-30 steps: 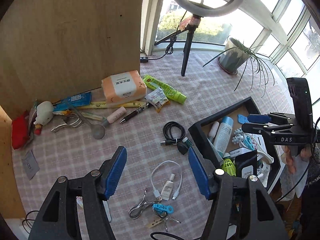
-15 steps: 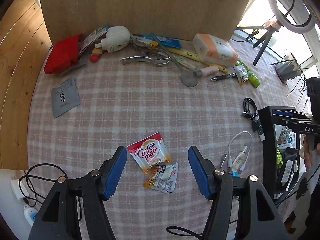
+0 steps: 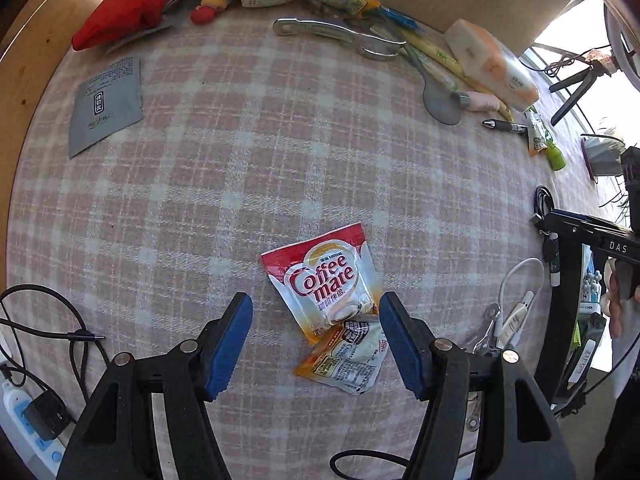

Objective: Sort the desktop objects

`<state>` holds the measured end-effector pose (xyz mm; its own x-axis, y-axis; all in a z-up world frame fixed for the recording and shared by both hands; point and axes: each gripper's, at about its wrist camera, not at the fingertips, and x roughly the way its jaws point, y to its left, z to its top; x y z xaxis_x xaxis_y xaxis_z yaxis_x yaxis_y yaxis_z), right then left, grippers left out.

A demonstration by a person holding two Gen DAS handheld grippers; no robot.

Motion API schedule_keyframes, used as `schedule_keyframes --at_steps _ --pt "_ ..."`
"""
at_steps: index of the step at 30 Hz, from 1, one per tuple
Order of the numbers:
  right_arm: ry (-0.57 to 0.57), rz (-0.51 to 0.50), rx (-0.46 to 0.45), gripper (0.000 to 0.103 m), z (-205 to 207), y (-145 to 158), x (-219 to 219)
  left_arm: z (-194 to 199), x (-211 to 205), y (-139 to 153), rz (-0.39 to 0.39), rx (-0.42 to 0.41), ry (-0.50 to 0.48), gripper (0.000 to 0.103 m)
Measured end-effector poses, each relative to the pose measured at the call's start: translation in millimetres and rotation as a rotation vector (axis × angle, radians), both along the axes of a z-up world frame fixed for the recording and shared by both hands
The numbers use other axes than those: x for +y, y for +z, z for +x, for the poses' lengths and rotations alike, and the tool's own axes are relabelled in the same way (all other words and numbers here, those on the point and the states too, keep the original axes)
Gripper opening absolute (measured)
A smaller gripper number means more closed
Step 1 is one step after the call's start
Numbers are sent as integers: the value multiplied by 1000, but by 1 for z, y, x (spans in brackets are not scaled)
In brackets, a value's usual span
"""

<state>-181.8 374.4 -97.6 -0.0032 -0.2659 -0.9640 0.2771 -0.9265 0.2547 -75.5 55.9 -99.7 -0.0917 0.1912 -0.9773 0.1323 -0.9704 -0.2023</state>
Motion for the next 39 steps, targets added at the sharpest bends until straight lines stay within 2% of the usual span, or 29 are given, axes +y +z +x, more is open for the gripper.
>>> schedule_keyframes --at_steps 5,9,12,13,14,18,20,21,22,30,34,36,39 --pt "77 95 45 59 3 -10 -19 -2 3 -12 10 -26 19 67" --pt "163 180 124 58 11 -12 -36 -3 12 -12 9 -15 19 71" --pt "181 184 163 52 14 -11 -42 -2 23 -10 -3 1 2 69" --pt "182 183 171 46 14 -10 -43 -2 28 -9 -22 11 -7 62" --pt "182 177 180 40 14 -9 -44 0 32 -7 -45 24 -17 59" --pt "208 175 215 29 19 -8 -51 3 46 -1 -20 61 -33 36" --pt "206 168 221 23 20 -7 -51 5 52 2 -29 77 -38 28" --pt "201 163 224 23 20 -7 -51 6 55 3 -35 82 -40 14" --pt "194 150 222 23 19 -6 -50 7 58 5 -28 90 -38 13" --pt "42 -9 163 17 1 0 -17 12 61 24 0 128 -13 8" --pt "5 -53 177 17 -1 11 -6 15 62 36 5 145 -3 8" --pt "-7 -85 187 17 1 17 1 -3 75 45 4 156 1 8" --pt "-21 -107 214 16 7 34 2 -2 82 56 11 171 3 8"
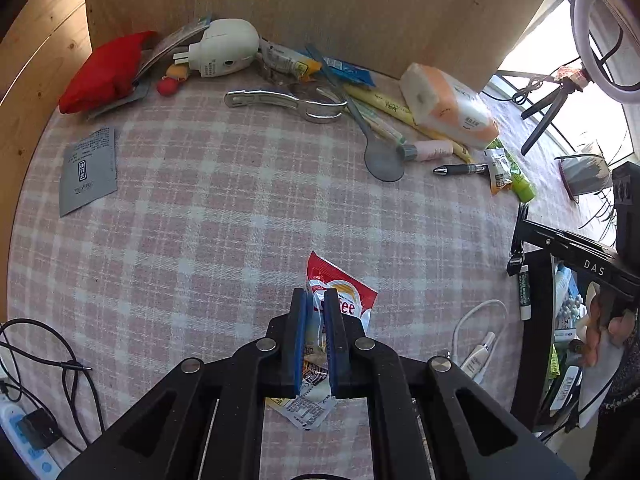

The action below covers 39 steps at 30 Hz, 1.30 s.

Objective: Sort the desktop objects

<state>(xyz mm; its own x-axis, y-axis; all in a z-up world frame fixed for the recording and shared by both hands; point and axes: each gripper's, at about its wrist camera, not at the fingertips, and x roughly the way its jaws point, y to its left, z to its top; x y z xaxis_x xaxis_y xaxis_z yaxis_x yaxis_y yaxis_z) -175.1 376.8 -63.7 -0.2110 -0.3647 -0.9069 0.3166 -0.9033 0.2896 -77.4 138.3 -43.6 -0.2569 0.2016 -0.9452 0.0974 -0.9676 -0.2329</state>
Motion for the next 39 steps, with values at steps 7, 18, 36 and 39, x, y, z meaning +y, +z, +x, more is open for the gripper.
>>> schedule_keyframes --at_steps 7,18,36,39 --pt "-5 -66 61 3 12 36 6 -6 -32 21 6 56 -62 8" --pt "-60 -2 -36 52 -6 3 4 -10 -12 26 20 84 -96 8" --pt "-18 135 6 16 -23 -33 -30 -7 -7 26 96 74 -82 8" --pt "-31 110 8 6 -15 -26 -16 -5 5 32 90 88 -112 8"
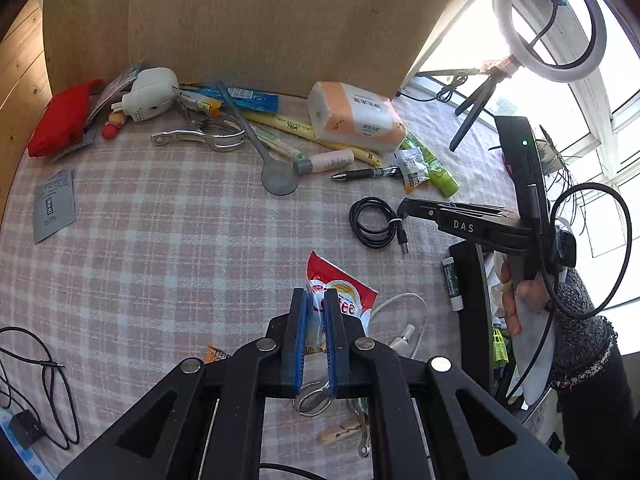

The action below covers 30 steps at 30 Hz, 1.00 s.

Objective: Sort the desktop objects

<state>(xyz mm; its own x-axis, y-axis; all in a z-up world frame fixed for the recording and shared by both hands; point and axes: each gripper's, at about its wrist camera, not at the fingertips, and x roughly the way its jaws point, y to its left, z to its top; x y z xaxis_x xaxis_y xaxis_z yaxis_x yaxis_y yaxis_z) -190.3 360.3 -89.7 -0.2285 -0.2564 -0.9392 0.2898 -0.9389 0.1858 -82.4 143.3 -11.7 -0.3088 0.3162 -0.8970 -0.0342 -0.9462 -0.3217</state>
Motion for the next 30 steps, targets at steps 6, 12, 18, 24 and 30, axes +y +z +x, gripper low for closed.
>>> schedule_keyframes --at_steps 6,12,18,24,30 --pt "-6 -94 -66 50 0 -7 2 6 7 5 7 5 -19 8" --pt "24 0 -88 62 3 -9 -26 8 -3 -1 18 -8 9 8" --pt "30 118 -49 69 -1 -23 -53 9 -6 -6 38 -20 24 8" --pt "90 134 -7 66 4 -24 -71 12 -13 -3 34 -13 38 8" --pt "93 71 -41 19 7 -17 -61 15 -16 -4 46 -12 49 8"
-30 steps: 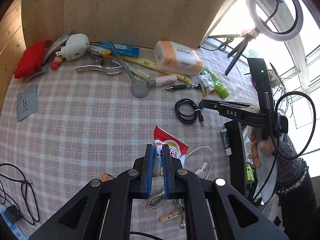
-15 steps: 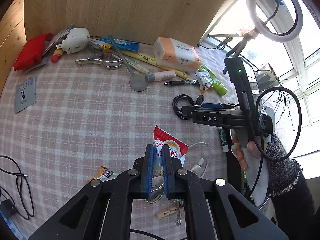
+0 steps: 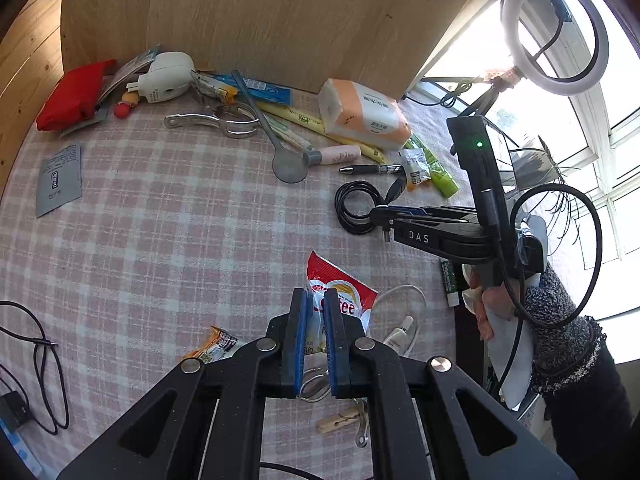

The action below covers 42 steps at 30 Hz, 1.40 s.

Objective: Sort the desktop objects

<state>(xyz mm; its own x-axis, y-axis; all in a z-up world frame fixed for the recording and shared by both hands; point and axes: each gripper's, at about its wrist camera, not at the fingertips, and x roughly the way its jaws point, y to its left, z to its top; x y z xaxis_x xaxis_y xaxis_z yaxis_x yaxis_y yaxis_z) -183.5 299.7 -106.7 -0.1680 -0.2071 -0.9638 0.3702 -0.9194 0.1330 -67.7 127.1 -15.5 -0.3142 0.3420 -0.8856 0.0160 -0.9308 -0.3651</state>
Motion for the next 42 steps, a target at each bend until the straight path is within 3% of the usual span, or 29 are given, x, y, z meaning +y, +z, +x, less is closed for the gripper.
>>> schedule_keyframes --at_steps 9,19,23,24,25,26,28,37,42 --pt "-47 -69 21 10 13 18 22 4 9 10 1 18 -23 8" --pt "-57 -77 91 1 38 71 72 11 48 28 2 52 -106 8" --pt "-75 -111 30 4 48 73 88 14 66 31 14 55 -144 8" --pt "-88 -117 29 7 50 70 88 16 69 31 12 56 -150 8" --pt "-100 -127 10 20 50 65 88 18 70 31 13 53 -153 8" --pt "-115 -140 -18 41 51 58 86 20 70 31 17 50 -155 8" --pt "-114 -145 -46 60 51 45 76 24 67 30 20 48 -150 8" --pt "-96 32 -85 63 35 5 22 36 18 21 47 35 -47 8" --pt "-36 164 -88 80 36 -12 -2 39 1 15 63 36 -9 8"
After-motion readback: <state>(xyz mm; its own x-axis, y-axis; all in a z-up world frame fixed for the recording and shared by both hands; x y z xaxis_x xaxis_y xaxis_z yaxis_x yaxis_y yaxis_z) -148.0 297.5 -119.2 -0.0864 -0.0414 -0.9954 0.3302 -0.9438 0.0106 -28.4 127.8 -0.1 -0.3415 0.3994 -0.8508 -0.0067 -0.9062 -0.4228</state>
